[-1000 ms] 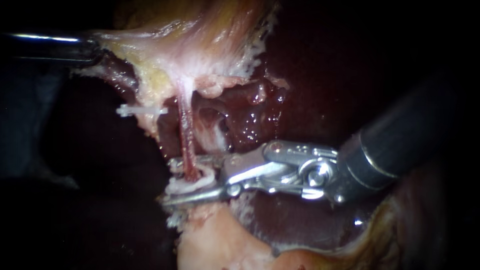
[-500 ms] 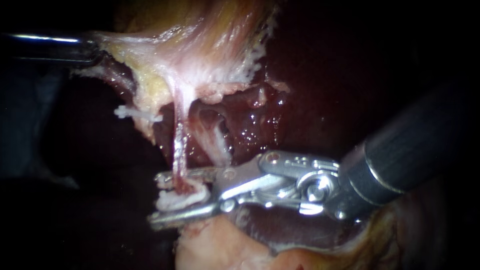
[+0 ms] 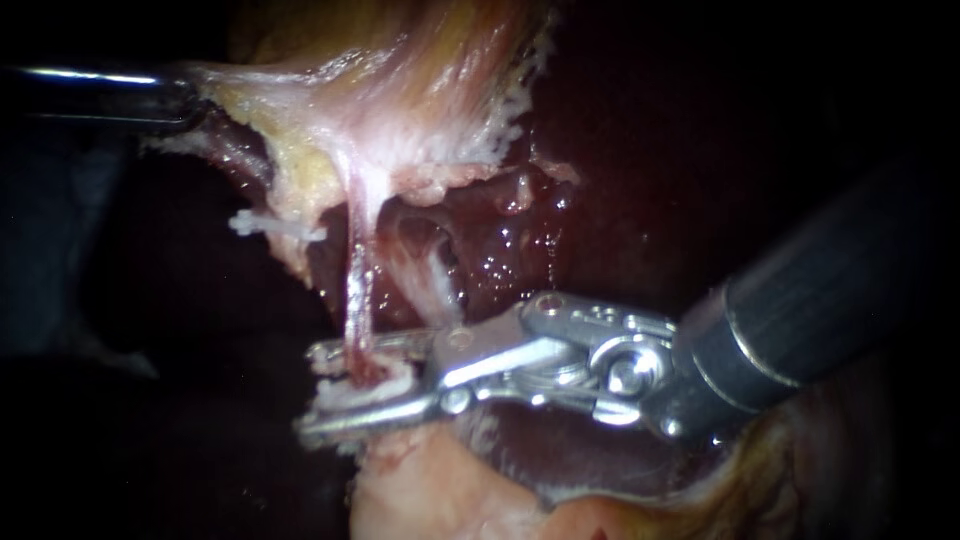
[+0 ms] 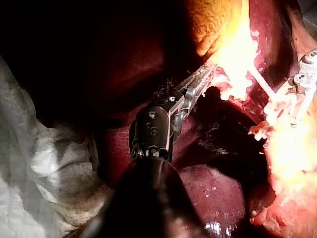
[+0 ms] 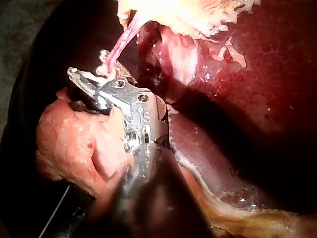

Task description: Clipping second clip right tube

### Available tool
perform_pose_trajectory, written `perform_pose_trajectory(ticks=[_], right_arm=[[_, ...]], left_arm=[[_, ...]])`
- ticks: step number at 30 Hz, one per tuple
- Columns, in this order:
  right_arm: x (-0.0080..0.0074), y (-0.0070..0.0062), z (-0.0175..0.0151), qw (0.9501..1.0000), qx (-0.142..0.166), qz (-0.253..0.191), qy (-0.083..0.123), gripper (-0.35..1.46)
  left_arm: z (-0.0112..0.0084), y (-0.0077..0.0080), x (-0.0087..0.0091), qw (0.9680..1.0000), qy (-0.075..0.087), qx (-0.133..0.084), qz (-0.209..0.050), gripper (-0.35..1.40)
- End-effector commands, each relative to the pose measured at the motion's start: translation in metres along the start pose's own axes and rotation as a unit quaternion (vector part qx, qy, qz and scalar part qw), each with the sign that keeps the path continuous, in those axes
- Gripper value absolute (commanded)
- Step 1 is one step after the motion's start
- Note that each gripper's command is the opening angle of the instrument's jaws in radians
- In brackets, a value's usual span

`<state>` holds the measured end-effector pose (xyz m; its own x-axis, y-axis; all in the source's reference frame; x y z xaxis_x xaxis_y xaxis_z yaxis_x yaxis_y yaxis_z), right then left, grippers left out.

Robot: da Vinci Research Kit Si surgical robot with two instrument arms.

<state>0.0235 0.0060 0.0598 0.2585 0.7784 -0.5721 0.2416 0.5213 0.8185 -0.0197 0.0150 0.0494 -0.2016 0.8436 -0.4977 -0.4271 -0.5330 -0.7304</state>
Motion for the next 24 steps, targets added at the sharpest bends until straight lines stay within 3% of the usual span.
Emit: perform_pose_trajectory(ticks=[1,12,24], right_arm=[[0.0,0.0001,0.0001,1.0,0.0,-0.001,-0.001,0.4],[0.0,0.0004,-0.0001,1.0,0.005,-0.001,-0.003,0.26],[0.0,0.0013,-0.0006,0.9998,0.016,-0.004,-0.008,-0.07]], left_arm=[[0.0,0.0,0.0,1.0,0.0,0.0,0.0,-0.35],[0.0,0.0,0.0,1.0,0.0,0.0,0.0,-0.35],[0.0,0.0,0.0,1.0,0.0,0.0,0.0,-0.35]])
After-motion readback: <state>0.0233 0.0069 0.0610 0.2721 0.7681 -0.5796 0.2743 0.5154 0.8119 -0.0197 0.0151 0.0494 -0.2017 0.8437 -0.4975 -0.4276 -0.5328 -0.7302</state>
